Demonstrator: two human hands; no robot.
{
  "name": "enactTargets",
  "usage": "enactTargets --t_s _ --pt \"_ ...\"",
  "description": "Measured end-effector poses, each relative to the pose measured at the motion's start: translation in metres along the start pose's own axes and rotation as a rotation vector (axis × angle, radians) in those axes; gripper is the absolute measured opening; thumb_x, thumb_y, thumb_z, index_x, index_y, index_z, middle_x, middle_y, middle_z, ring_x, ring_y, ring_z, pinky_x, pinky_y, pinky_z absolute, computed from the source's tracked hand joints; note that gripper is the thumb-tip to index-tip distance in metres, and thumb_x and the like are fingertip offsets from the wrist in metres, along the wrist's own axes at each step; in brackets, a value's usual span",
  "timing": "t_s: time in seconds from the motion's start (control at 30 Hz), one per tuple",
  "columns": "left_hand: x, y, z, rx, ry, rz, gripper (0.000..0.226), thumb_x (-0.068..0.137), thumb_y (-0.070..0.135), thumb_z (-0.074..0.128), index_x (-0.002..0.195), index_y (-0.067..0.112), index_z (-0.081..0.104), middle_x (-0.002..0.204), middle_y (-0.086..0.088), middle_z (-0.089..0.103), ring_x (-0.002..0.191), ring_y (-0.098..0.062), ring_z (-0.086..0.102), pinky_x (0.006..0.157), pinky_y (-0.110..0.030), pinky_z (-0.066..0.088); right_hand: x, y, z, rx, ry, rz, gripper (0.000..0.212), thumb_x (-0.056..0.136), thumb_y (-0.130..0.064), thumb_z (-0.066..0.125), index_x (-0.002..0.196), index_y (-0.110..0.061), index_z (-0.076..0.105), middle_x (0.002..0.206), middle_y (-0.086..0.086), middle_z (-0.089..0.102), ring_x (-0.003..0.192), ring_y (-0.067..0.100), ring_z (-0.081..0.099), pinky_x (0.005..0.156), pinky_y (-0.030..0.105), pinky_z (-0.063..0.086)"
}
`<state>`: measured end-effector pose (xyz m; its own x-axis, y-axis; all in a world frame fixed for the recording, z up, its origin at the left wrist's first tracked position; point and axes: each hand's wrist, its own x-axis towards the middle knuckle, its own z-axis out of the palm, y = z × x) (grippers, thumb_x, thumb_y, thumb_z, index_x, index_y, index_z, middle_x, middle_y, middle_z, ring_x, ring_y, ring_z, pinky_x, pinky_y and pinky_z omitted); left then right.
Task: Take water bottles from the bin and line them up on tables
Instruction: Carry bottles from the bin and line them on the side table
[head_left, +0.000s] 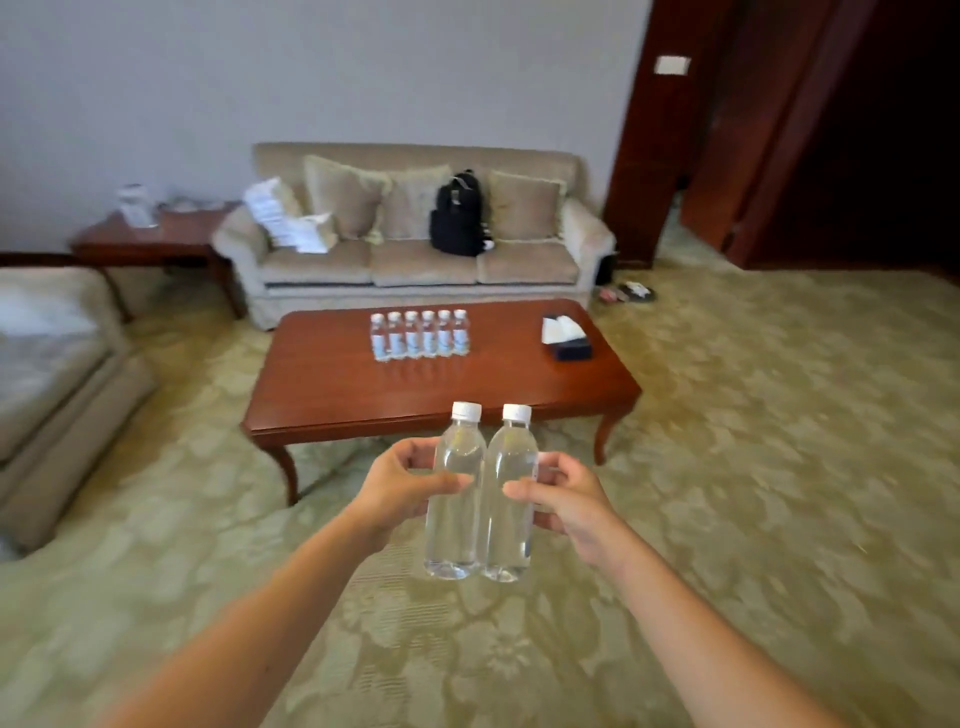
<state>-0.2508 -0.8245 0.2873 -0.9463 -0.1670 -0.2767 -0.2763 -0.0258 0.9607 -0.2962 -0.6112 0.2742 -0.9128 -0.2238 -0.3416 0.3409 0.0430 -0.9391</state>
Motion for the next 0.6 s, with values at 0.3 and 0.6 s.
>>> enactTargets --t_s 0.3,0.6 --pt "0.028 0.0 -0.148 -0.138 0.41 -0.005 0.051 0.066 0.007 0.088 0.109 0.018 0.064 0.104 -0.006 0.068 0.091 -0.019 0.071 0.075 -0.039 0.061 0.117 -0.034 0.166 -0.158 -0.364 0.001 0.047 0.067 -0.005 0.087 0.109 -0.008 0.064 0.096 0.01 0.072 0.088 0.023 0.074 0.076 0.04 0.062" --pt "0.088 0.03 -0.281 -0.2 0.714 0.012 0.053 0.066 0.009 0.088 0.112 0.017 0.062 0.107 -0.007 0.069 0.096 -0.02 0.071 0.082 -0.04 0.06 0.237 -0.086 0.331 -0.233 -0.669 -0.037 0.053 0.065 -0.006 0.089 0.111 -0.011 0.062 0.103 0.01 0.072 0.1 0.028 0.071 0.085 0.047 0.059"
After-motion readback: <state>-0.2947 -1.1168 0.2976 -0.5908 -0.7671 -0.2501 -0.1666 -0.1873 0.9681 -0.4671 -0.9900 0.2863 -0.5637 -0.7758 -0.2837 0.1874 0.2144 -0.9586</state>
